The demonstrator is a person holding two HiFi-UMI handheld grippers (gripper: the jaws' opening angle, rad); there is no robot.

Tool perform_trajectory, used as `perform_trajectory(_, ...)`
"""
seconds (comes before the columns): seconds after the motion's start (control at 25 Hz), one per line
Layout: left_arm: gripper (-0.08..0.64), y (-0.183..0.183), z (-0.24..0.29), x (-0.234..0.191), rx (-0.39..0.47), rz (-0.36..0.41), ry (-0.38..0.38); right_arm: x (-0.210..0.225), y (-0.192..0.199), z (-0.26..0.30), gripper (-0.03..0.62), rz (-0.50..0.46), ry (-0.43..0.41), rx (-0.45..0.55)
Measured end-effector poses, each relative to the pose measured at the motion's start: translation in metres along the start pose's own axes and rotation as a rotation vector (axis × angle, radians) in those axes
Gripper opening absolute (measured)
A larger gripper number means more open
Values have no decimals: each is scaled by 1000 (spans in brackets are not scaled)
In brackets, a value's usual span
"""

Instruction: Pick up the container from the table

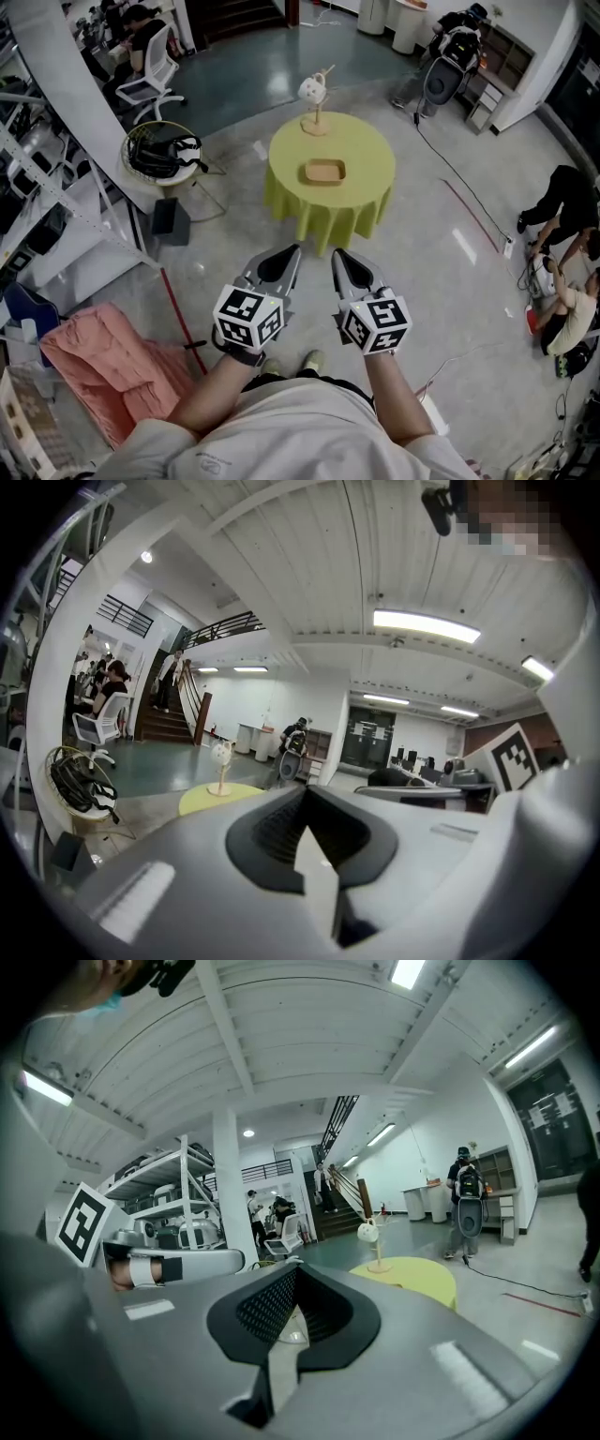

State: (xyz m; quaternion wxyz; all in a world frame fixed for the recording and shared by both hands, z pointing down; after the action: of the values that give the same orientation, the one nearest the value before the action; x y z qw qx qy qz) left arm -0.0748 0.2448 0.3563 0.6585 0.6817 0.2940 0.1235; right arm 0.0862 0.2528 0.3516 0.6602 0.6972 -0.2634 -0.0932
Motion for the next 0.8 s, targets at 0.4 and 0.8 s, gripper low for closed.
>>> perform_trajectory(0.4,6,6,33,4,-3,30,-46,43,-13,1,9,10,-11,41)
perform_trajectory(0.8,6,16,63,-12,-19,28,-51,67,-4,18,9,27,13,34)
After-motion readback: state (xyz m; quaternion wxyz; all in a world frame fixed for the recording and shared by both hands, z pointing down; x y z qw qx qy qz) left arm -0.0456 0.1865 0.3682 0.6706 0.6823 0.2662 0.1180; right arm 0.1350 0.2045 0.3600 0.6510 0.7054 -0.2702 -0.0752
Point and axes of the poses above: the fingertips, and each gripper's own axes: z forward along the fingers, x to its right, y out of its underside, the point moved 7 cm from there along -z, backward along the fingers, and after that the axes turned 15 degrees about x, right-handed, at the moved point
